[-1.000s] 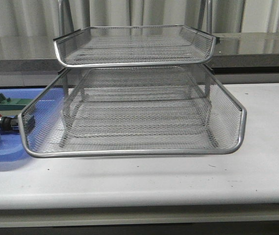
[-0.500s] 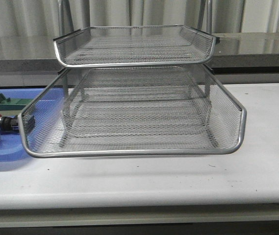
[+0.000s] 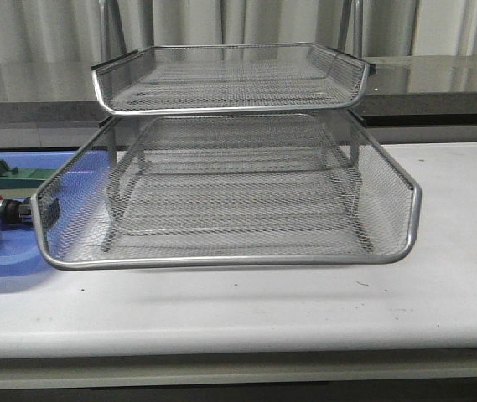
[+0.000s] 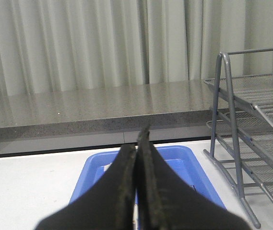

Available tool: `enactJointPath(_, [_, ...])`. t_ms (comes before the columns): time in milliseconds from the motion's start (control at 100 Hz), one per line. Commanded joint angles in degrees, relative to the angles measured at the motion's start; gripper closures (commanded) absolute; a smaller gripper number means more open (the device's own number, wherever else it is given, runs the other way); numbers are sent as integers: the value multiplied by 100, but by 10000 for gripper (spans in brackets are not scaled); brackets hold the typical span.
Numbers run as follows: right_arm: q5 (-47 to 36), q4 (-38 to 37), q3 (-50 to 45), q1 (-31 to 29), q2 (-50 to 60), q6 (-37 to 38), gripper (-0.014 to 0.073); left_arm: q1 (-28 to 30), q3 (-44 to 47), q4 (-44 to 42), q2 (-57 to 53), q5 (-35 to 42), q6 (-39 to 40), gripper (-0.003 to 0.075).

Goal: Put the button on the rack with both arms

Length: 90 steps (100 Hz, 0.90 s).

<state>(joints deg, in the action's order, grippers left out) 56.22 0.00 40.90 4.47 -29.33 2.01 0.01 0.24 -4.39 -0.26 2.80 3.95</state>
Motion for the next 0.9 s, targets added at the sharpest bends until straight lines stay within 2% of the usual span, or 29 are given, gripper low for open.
enactJointPath(0, [-299,-59,204,4,-13,1,662,-6,194,57,-174,510,51,741])
enactJointPath(210, [-294,-59,204,4,-13,1,662,-6,194,57,-174,510,51,741])
enactJointPath(290, [-294,-59,204,4,-13,1,662,-6,184,137,-174,746,51,741])
enactJointPath(390, [-294,-59,204,4,-13,1,662,-6,95,947,-174,785,61,741])
enactJointPath(480, [-294,-59,204,4,-13,1,662,5,-60,1280,-105,712,61,741])
enactJointPath(690, [-294,-59,204,4,-13,1,662,5,-960,1437,587,-97,61,741])
enactJointPath(890, [-294,-59,204,4,-13,1,662,5,-2246,1426,2101,-836,61,741])
